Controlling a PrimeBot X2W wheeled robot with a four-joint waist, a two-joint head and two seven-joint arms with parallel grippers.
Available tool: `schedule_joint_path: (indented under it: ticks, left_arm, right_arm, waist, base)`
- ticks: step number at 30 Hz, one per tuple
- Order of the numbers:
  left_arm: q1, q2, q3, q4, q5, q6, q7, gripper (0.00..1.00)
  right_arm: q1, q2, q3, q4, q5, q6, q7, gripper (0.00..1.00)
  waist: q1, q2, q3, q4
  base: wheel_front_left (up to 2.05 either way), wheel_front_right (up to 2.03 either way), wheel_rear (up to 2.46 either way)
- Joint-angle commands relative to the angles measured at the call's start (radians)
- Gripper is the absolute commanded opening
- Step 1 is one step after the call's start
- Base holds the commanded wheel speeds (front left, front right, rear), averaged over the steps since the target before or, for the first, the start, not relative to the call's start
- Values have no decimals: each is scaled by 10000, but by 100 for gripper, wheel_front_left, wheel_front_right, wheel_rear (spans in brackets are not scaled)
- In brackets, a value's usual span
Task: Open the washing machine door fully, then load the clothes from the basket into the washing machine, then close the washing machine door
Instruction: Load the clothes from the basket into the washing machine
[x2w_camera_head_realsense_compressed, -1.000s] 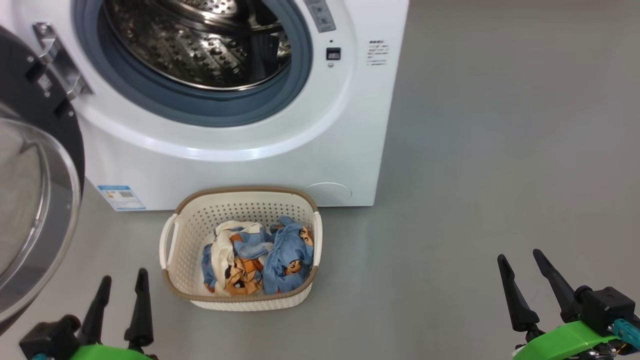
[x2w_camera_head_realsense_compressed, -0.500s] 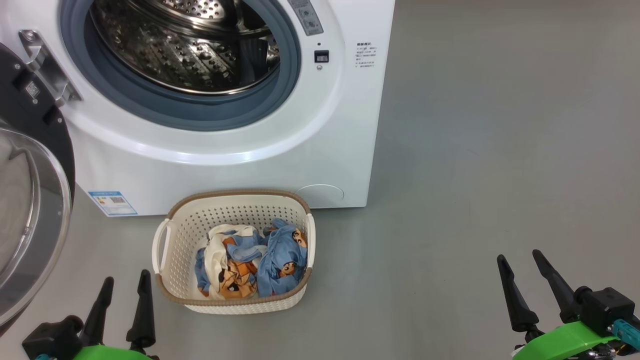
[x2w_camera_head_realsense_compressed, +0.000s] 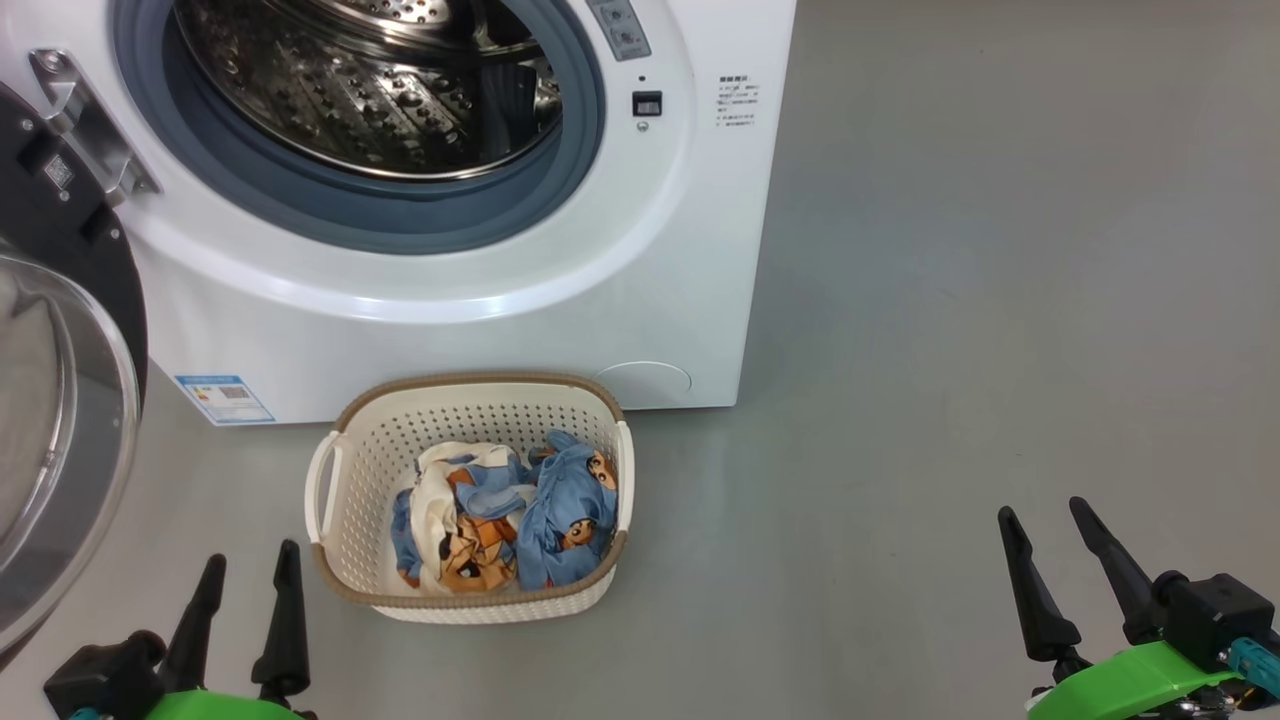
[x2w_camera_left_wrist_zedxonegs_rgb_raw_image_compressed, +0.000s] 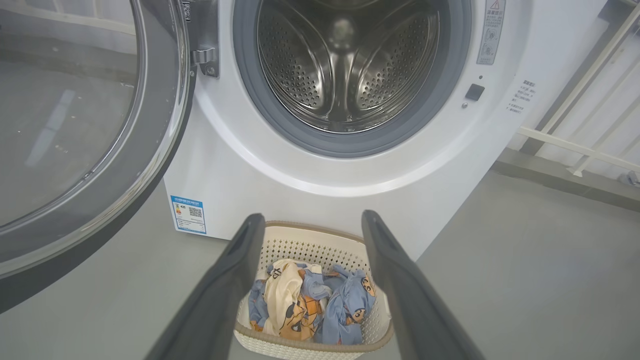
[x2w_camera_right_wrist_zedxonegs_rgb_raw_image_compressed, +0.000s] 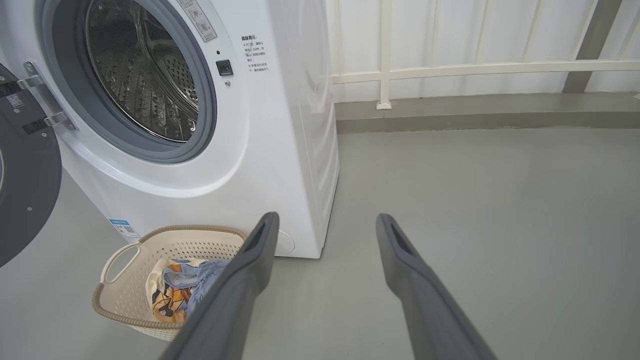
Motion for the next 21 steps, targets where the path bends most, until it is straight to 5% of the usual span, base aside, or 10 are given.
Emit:
schedule_joint_path:
  ticks: [1, 13, 21]
  left_arm:
    - [-335, 217, 377, -169, -14, -17, -55, 100]
    - [-593, 342, 222, -257, 147, -17, -55, 100]
    - [-684, 326, 119, -418, -27, -17, -55, 100]
  right_arm:
    - [-98, -79, 198, -258, -58, 96, -122, 100]
    - [-312, -4, 215, -292, -57, 96, -122, 100]
    - [-395, 84, 221, -251, -55, 96, -122, 100]
  waist:
    - [0, 0, 6, 2]
    - [0, 0, 247, -10]
    - [0, 0, 351, -40]
  base:
    - [32, -118, 87]
    - [42, -183, 141]
    - [27, -58, 31]
